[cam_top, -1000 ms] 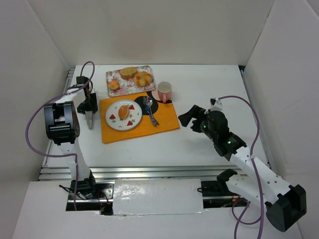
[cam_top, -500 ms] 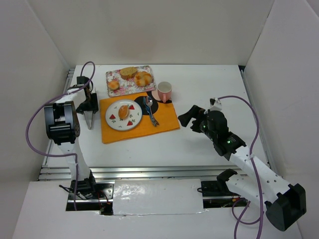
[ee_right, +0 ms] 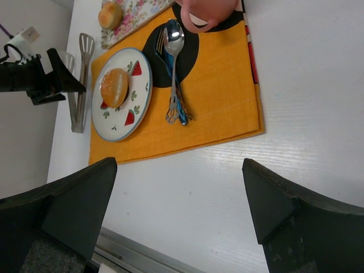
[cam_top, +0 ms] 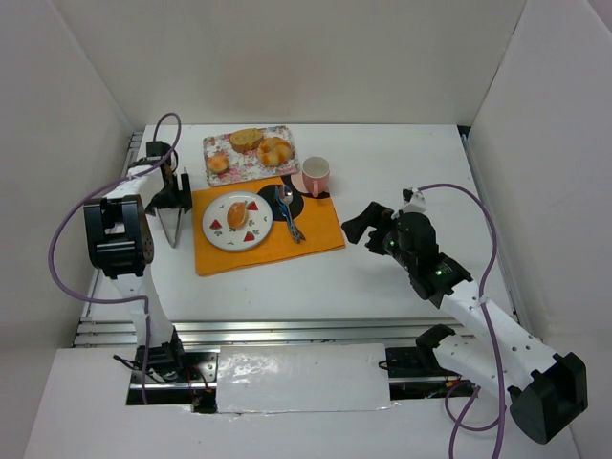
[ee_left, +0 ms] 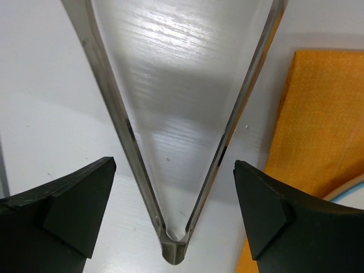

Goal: Place the bread

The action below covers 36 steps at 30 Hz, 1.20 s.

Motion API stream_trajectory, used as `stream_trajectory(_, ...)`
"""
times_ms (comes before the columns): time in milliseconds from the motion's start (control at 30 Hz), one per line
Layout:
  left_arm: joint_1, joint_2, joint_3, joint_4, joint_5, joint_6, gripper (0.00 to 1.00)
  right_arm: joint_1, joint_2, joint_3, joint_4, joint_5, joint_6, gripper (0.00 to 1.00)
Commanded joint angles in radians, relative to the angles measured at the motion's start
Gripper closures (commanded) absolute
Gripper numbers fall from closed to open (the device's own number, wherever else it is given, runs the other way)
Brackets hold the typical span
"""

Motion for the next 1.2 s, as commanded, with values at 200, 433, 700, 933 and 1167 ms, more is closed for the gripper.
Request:
stream_trajectory(200,-0.013,-0.243,0.198,-0.078,0.076,-0.038,0.01,-0.002,0.0,0.058,0.023,0.014,-0.016,0.0)
stream_trajectory(433,-0.142,-0.493,0.18,-0.026,0.127,-0.061,0.01,-0.003,-0.021,0.063,0.017,0.007,-0.015,0.0)
stream_trajectory(700,-0.404,-0.831,-0.186,0.229,0.206,-0.132,0.01,-0.003,-0.091,0.036,0.063,-0.06,-0.038,0.0)
stream_trajectory(933,-0.589,-1.034,-0.527,0.462,0.211,-0.182,0.01,-0.003,-0.134,0.007,0.095,-0.09,-0.05,0.0)
stream_trajectory(1167,-0.664,-1.137,-0.741,0.584,0.219,-0.208,0.0,-0.003,-0.144,-0.002,0.119,-0.171,-0.075,0.0)
